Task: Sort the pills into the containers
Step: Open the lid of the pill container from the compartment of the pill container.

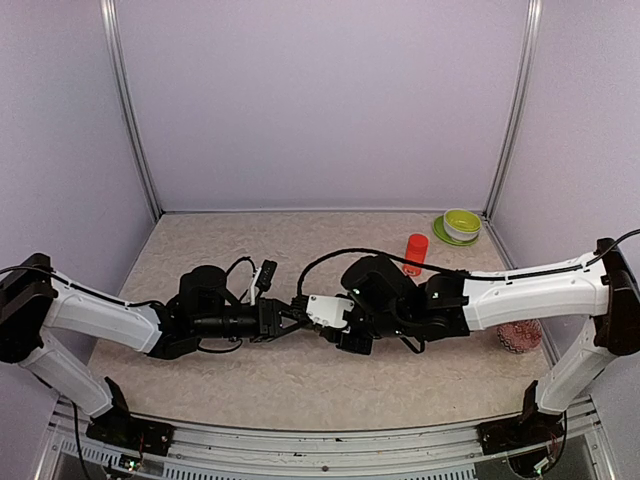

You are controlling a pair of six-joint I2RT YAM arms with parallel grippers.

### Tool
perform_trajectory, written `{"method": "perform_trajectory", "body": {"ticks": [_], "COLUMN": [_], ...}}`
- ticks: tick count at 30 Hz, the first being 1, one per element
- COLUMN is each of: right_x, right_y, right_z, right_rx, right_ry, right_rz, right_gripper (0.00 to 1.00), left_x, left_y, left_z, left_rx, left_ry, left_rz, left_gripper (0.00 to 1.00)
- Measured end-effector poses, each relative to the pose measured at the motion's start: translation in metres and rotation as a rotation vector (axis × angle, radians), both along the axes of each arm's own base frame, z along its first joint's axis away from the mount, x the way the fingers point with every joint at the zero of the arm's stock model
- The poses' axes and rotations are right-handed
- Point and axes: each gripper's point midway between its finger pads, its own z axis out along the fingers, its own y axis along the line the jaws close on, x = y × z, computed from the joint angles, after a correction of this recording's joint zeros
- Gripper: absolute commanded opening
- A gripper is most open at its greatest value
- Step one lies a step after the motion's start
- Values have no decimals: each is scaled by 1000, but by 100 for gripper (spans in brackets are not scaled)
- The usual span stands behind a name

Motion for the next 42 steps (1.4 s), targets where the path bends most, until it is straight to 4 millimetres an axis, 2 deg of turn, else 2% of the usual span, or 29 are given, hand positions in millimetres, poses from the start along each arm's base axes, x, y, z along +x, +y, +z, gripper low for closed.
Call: {"method": "perform_trajectory", "body": {"ticks": [5, 11, 17, 22, 25, 29, 35, 42], "right_x": [-1, 0, -4, -7, -8, -6, 0, 0], "right_y": [0, -1, 0, 1, 0, -3, -6, -6], "right_z": [0, 0, 3, 5, 4, 3, 3, 3], "right_rx": [4, 7, 21, 26, 18, 3, -9, -17], "right_ry": [19, 39, 76, 85, 85, 77, 51, 37], "right_rz": [7, 11, 28, 39, 45, 36, 25, 39], "right_gripper": [34, 50, 56, 70, 73, 74, 65, 63], "left_x": [0, 0, 0, 0, 0, 0, 0, 0], "left_y": [0, -1, 0, 0, 0, 0, 0, 0], "left_z": [0, 0, 0, -1, -1, -1, 1, 6], "left_rx": [1, 3, 15, 19, 19, 20, 17, 8], "left_ry": [2, 3, -24, -33, -35, -37, -44, -51], "left_rz": [0, -1, -7, -8, -8, -9, -10, -11], "left_gripper": [27, 27, 27, 27, 27, 27, 27, 27]}}
